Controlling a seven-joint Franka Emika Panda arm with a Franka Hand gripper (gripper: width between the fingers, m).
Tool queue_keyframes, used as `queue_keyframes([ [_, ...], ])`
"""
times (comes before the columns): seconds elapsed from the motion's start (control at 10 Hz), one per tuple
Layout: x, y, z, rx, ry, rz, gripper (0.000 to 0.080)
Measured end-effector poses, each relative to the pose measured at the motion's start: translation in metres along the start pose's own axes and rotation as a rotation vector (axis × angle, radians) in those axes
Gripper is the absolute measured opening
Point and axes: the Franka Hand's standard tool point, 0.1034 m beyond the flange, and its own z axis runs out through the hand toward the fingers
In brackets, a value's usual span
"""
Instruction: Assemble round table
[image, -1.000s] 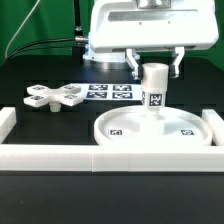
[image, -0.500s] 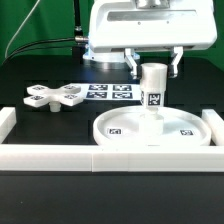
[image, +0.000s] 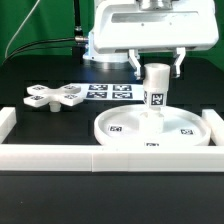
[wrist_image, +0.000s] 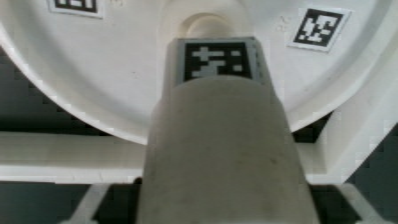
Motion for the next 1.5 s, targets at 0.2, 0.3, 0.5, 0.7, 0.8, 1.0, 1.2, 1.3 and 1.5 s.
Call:
queue_keyframes([
  [0.2,-0.001,0.0,0.001,0.0,-0.001,-0.001,0.0407],
  [0.3,-0.001,0.0,0.001,0.0,-0.002,-0.001,0.0407],
  [0.5,-0.001,0.001,0.001,-0.001,-0.004,-0.004,0.0407],
  [0.7,-0.002,0.002,0.002,-0.001,-0.005,-0.003,0.0407],
  [0.8,-0.002,0.003,0.002,-0.002,-0.005,-0.001,0.0407],
  [1.0,-0.003,0.004,0.002,-0.003,-0.006,0.002,0.0407],
  [1.2,-0.003,0.004,0.003,-0.003,-0.007,0.002,0.0407],
  [1.3,-0.005,0.003,0.004,-0.003,-0.007,0.0,0.0407],
  [1.5,-0.013,0.001,0.01,0.0,-0.021,-0.002,0.0407],
])
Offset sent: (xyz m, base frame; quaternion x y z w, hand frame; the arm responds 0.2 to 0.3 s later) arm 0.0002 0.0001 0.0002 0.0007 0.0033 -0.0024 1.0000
